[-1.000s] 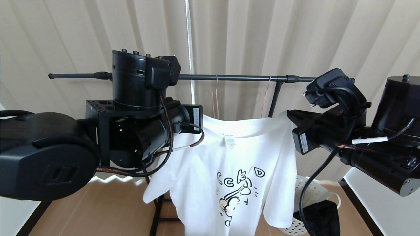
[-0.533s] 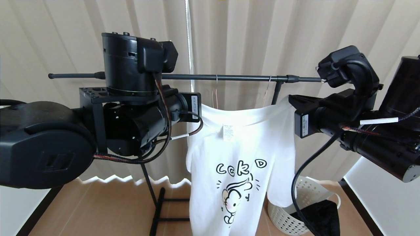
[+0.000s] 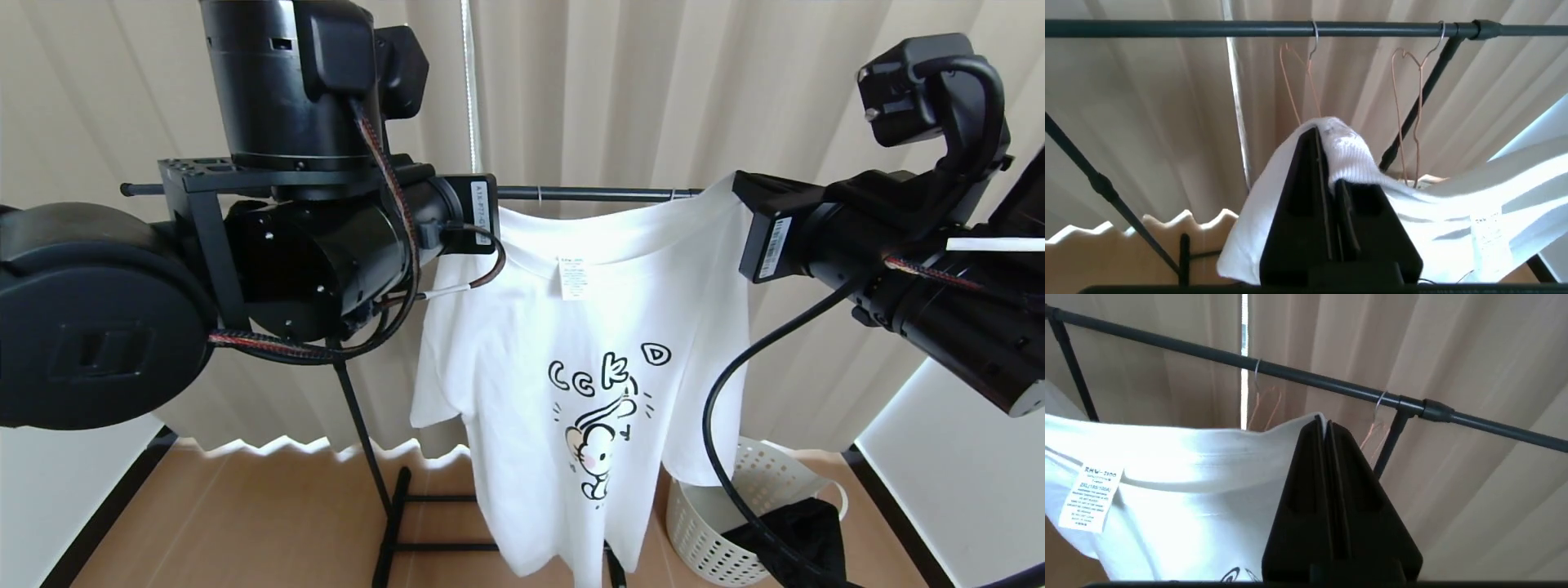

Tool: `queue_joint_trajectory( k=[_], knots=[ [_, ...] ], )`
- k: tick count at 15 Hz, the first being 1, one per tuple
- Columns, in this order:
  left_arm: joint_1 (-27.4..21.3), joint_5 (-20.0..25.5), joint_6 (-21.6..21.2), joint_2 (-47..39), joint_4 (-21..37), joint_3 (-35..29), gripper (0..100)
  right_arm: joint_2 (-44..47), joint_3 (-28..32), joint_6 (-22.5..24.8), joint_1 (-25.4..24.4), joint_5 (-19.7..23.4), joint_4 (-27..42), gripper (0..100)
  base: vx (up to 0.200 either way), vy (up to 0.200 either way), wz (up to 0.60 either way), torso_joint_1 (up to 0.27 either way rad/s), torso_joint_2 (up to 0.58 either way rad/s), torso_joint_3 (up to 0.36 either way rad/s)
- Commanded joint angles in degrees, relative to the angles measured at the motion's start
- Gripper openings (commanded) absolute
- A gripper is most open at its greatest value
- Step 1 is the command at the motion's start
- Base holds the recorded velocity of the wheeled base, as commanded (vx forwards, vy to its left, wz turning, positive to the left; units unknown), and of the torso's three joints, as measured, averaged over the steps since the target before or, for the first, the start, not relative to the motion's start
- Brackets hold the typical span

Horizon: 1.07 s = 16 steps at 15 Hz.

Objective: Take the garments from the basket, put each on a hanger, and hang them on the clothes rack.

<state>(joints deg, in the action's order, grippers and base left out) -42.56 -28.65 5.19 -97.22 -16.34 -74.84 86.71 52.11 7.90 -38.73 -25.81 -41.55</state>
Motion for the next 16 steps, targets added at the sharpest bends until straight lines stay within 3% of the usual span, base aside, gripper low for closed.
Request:
queue_joint_trajectory(
  k=[1, 5, 9, 11, 13, 16],
  knots=[
    [0.02, 0.00, -0.80, 0.19, -0.28, -1.71, 0, 0.21, 1.23, -0.96, -0.12, -0.03, -0.20, 0, 0.000, 0.000, 0.00, 0.000, 0.00, 0.000],
    [0.37, 0.26, -4.40, -0.07, -0.80, -3.56, 0, -0.40, 1.32, -0.78, -0.12, -1.00, 0.68, 0, 0.000, 0.000, 0.00, 0.000, 0.00, 0.000],
    [0.37, 0.61, -8.62, -4.65, -0.54, -10.59, 0, -1.19, -0.08, 0.27, -2.75, -2.49, 5.16, 0, 0.000, 0.000, 0.00, 0.000, 0.00, 0.000],
    [0.37, 1.05, -9.24, -7.19, -0.54, -13.93, 0, -1.11, -1.67, 0.45, -6.89, -2.67, 7.18, 0, 0.000, 0.000, 0.00, 0.000, 0.00, 0.000],
    [0.63, 4.04, -10.38, -10.53, -0.45, -18.41, 0, -0.23, -3.34, 0.71, -12.69, -2.58, 7.62, 0, 0.000, 0.000, 0.00, 0.000, 0.00, 0.000],
    [0.90, 9.40, -10.47, -12.20, -0.72, -20.08, 0, 2.50, -4.13, -0.17, -18.75, -2.14, 6.74, 0, 0.000, 0.000, 0.00, 0.000, 0.00, 0.000]
  ],
)
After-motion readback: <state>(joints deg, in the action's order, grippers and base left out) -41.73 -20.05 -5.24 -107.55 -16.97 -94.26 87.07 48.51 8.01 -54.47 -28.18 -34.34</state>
